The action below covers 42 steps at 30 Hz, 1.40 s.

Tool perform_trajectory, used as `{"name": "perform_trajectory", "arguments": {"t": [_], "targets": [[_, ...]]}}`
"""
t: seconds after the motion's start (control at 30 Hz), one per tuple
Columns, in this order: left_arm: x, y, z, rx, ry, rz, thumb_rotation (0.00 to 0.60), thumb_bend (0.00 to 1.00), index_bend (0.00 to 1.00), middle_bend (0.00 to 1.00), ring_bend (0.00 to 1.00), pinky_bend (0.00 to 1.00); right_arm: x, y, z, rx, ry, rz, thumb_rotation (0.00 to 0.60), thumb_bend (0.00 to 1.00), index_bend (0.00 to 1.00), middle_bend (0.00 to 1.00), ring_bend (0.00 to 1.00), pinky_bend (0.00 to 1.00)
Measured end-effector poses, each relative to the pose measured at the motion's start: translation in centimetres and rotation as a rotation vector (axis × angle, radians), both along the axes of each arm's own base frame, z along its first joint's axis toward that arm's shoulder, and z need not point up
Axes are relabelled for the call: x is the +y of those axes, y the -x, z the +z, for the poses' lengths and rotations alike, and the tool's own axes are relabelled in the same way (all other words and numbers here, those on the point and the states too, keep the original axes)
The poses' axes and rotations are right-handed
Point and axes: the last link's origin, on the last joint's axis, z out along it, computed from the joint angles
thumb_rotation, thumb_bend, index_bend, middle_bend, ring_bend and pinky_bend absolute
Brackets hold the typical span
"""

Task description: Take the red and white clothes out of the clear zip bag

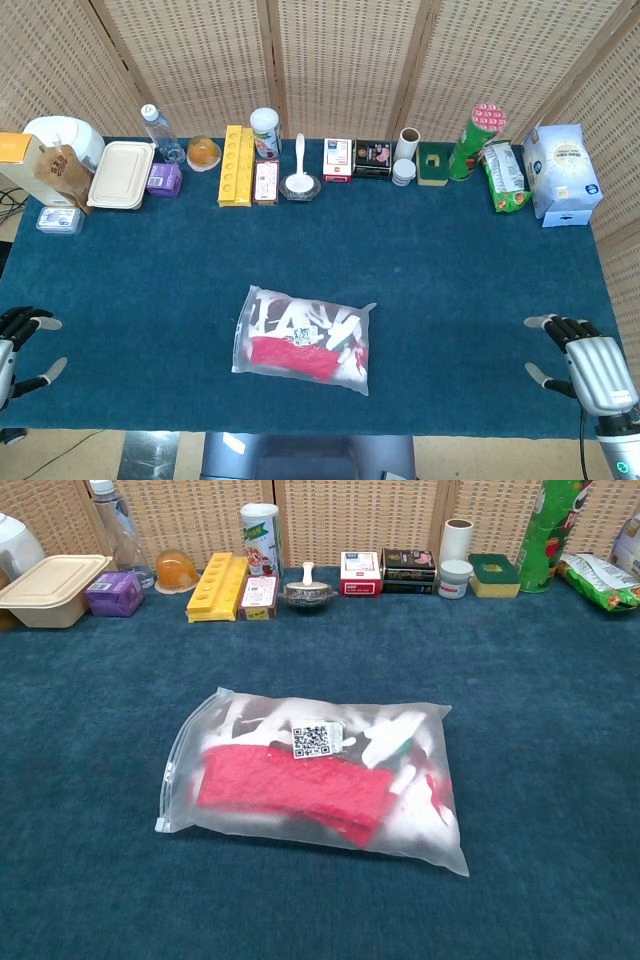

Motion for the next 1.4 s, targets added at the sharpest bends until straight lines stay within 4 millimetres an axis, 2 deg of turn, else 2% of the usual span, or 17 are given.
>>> {"name": "perform_trajectory", "arguments": {"t": [0.27,0.57,0.73,1.0,1.2,1.4], "targets": [[0.1,0.0,0.3,0.011,-0.007,-0.001,0.6,0.19,0.39,0.32,0.21,0.26,-0.3,-0.6,-0.4,-0.011,-0.027,0.031,0.6,0.23,0.32,0.37,0.4,0.38],[0.8,-0.1,0.9,0.032,-0.023,-0.007,0.6,0.19,0.39,0.32,0.21,0.26,-2.2,-4.4,-2.8,-0.076,-0.177,0.177,0.6,0.2,0.29,0.37,0.4,0.38],[1.8,-0.1,1.4,0.05,-0.038,-0.009,0.6,0.19,0.39,0.32,0.21,0.26,-3.5,-7.8,-5.5,-0.1,-0.293,0.277,0.6,0.16,0.25,0.34,0.38,0.36],[3.5,-0.5,2.2,0.074,-0.057,-0.035,0.6,0.18,0.39,0.32,0.21,0.26,-4.8,-12.9,-10.2,-0.05,-0.397,0.383,0.6,0.09,0.12,0.23,0.29,0.31],[4.8,-0.7,2.3,0.083,-0.051,-0.054,0.6,0.19,0.39,0.32,0.21,0.26,-5.6,-16.0,-13.6,0.01,-0.432,0.409,0.6,0.07,0.0,0.16,0.22,0.27],[5.7,-0.4,2.4,0.085,-0.046,-0.059,0.6,0.18,0.39,0.32,0.21,0.26,-6.1,-18.1,-16.4,0.059,-0.462,0.392,0.6,0.03,0.0,0.09,0.17,0.23]]}}
